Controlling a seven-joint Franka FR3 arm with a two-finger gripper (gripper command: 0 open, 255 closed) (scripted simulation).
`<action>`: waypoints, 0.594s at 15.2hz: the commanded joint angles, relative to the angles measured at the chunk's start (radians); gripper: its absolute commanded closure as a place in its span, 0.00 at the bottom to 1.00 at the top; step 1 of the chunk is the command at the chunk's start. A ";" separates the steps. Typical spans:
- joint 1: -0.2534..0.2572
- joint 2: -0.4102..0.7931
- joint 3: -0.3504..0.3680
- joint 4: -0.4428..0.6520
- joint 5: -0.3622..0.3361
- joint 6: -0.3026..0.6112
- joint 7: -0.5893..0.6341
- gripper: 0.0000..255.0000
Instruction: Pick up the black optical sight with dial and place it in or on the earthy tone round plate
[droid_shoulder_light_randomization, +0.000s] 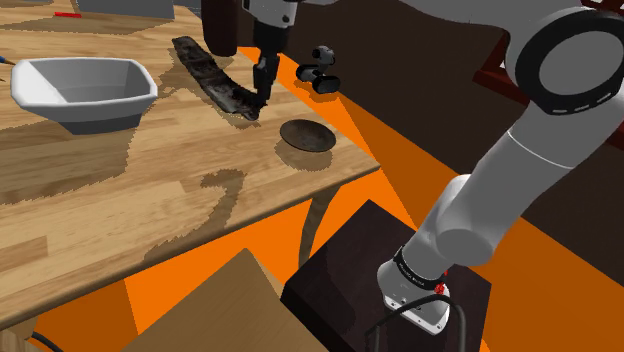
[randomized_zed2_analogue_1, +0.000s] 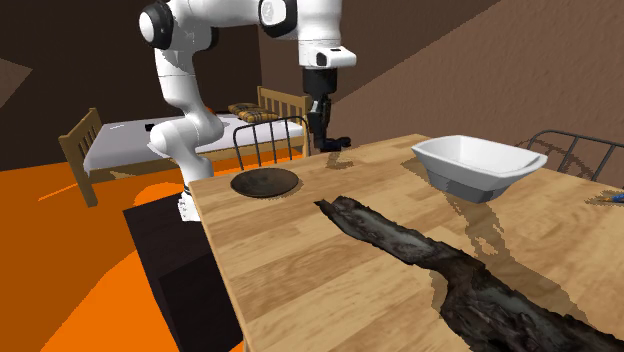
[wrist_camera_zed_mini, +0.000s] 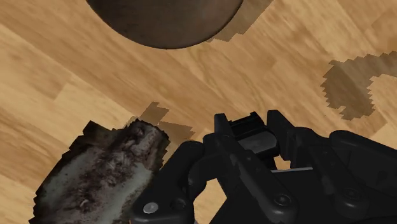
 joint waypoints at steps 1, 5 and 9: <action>-0.018 -0.064 -0.020 -0.076 0.002 0.010 -0.039 1.00; -0.047 -0.183 -0.059 -0.201 -0.003 0.013 -0.106 1.00; -0.077 -0.293 -0.103 -0.306 -0.019 0.005 -0.175 1.00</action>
